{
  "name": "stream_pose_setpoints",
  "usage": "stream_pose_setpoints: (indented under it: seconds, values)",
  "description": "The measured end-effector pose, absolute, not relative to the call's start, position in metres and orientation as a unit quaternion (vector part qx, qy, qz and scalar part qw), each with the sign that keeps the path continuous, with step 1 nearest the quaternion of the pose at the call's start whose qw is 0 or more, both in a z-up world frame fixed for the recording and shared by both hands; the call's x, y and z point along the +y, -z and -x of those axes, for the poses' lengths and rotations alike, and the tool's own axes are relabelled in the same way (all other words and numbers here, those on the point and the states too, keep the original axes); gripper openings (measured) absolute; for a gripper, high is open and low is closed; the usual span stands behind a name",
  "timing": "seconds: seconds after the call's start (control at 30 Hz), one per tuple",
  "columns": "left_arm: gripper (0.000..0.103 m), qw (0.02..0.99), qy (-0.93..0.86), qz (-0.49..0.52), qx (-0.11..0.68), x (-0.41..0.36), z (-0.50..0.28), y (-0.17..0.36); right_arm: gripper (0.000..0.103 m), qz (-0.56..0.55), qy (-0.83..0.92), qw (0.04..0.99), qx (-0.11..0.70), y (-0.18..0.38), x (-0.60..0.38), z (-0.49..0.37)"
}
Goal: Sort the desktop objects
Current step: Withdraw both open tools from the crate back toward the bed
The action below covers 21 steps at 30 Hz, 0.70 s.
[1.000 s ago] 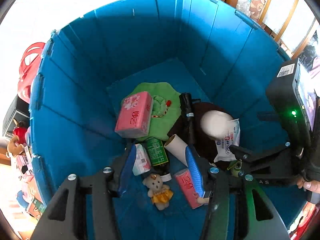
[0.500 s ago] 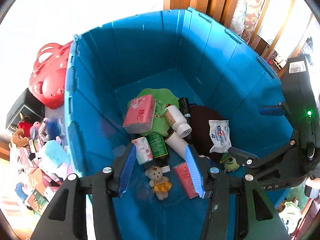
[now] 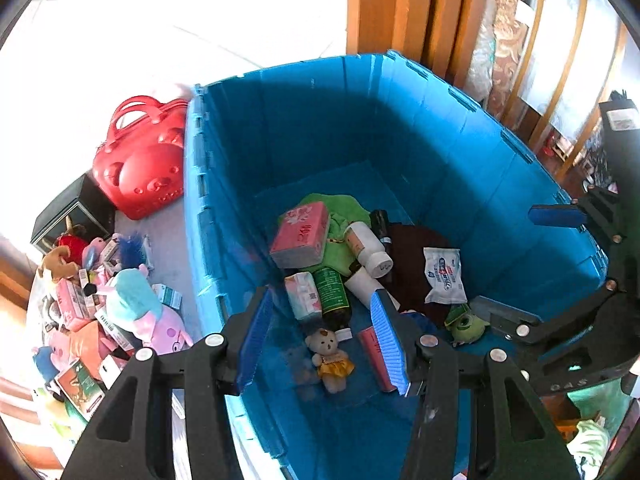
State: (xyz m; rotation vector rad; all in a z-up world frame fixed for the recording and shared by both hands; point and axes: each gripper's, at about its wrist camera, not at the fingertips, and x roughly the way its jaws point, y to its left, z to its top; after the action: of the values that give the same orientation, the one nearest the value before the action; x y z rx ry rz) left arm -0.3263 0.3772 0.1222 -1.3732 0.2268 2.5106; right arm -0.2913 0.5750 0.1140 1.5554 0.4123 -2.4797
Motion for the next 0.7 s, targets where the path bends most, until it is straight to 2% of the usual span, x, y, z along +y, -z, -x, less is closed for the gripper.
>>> stream_pose_setpoints:
  seconds: [0.17, 0.37, 0.4, 0.47, 0.5, 0.7]
  values:
    - [0.05, 0.107, -0.89, 0.44, 0.054, 0.344, 0.312, -0.135, 0.103, -0.493, 0.851, 0.111, 0.144, -0.137, 0.549, 0.284]
    - [0.051, 0.027, -0.937, 0.348, 0.022, 0.272, 0.272, -0.153, 0.103, -0.44, 0.874, 0.155, 0.137, -0.165, 0.495, 0.272]
    - [0.052, 0.015, -0.941, 0.337, 0.016, 0.258, 0.265, -0.153, 0.103, -0.43, 0.877, 0.163, 0.137, -0.169, 0.484, 0.269]
    - [0.074, -0.006, -0.947, 0.321, 0.005, 0.231, 0.253, -0.151, 0.103, -0.409, 0.884, 0.181, 0.134, -0.174, 0.46, 0.263]
    - [0.077, -0.02, -0.95, 0.311, -0.002, 0.216, 0.246, -0.15, 0.103, -0.402, 0.886, 0.189, 0.132, -0.175, 0.45, 0.26]
    - [0.078, -0.094, -0.953, 0.284, -0.04, 0.116, 0.216, -0.126, 0.103, -0.366, 0.892, 0.247, 0.095, -0.175, 0.379, 0.245]
